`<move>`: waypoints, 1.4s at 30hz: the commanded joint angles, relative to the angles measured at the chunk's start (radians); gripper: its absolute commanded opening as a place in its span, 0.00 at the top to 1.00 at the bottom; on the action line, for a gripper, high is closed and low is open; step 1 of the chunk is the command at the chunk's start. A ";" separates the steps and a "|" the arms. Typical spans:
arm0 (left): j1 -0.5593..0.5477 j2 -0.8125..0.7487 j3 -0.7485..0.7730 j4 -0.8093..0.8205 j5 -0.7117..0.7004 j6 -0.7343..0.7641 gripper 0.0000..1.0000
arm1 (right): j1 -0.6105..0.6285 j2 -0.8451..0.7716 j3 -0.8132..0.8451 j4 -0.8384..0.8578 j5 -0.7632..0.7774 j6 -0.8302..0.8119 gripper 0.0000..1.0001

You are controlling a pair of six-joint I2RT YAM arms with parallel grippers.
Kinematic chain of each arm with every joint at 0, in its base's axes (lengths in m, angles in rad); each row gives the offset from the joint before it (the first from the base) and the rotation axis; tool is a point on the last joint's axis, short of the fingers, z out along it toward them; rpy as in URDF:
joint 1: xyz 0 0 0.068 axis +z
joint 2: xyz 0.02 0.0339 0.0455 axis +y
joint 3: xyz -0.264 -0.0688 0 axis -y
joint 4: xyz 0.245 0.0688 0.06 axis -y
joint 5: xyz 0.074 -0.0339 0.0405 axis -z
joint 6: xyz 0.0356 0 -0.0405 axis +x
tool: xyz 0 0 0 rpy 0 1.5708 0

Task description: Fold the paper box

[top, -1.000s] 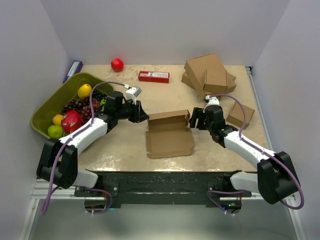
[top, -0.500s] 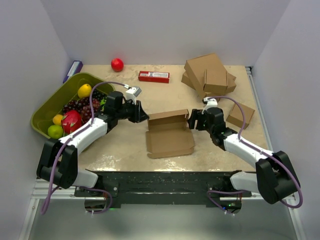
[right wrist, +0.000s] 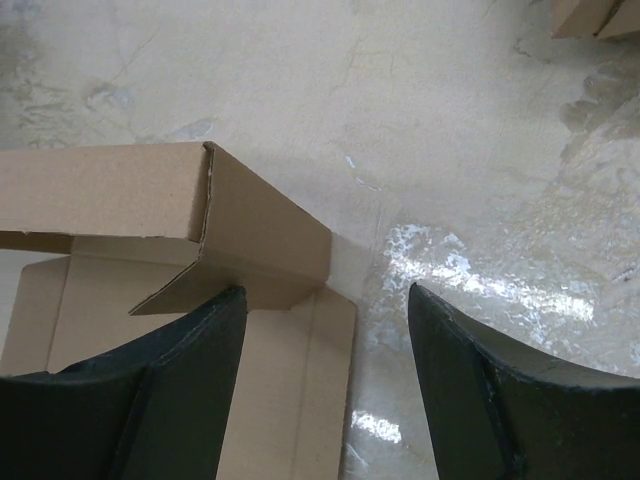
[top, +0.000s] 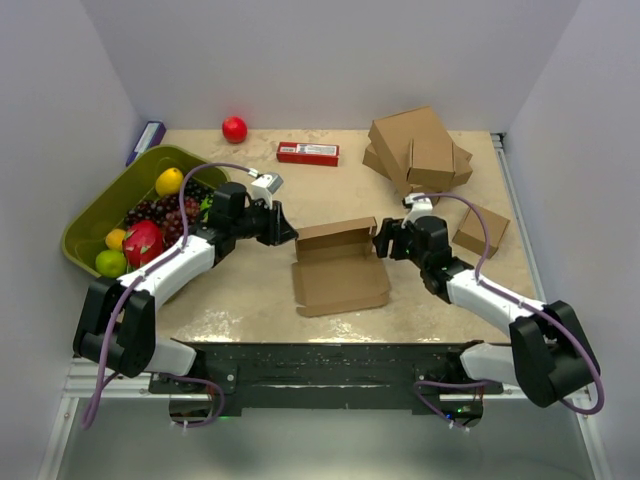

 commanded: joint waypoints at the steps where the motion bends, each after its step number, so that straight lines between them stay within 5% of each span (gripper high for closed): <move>1: -0.007 0.011 0.010 -0.070 -0.022 0.045 0.75 | 0.000 0.030 0.007 0.094 -0.046 -0.032 0.32; 42: -0.007 0.029 0.018 -0.084 -0.022 0.057 0.77 | 0.000 0.300 0.071 0.467 -0.110 -0.108 0.46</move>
